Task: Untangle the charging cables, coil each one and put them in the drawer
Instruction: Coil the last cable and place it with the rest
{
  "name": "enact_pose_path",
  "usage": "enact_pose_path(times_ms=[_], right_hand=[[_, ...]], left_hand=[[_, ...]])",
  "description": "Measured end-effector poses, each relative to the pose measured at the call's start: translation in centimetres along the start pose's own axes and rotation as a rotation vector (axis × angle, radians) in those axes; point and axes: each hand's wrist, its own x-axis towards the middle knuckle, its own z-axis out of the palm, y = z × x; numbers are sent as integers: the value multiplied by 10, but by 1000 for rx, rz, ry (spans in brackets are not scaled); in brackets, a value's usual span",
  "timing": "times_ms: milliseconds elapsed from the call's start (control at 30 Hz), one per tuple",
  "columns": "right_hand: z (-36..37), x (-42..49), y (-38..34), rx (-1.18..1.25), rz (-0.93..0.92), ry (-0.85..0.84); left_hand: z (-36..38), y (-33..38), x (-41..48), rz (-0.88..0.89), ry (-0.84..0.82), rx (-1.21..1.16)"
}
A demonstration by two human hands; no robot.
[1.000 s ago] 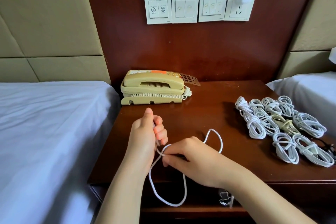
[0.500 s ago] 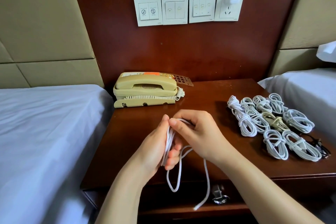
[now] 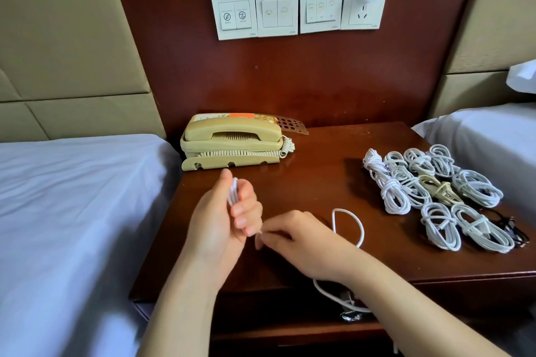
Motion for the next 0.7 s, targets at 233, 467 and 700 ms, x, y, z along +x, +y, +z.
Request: enact_pose_path(times_ms=[233, 467, 700], right_hand=[[-5, -10, -25, -61, -120, -104], [-23, -14, -32, 44, -176, 108], [-32, -7, -9, 197, -151, 336]], left_hand=[[-9, -9, 13, 121, 261, 281], [-12, -17, 8, 251, 274, 969], [10, -25, -7, -292, -154, 442]])
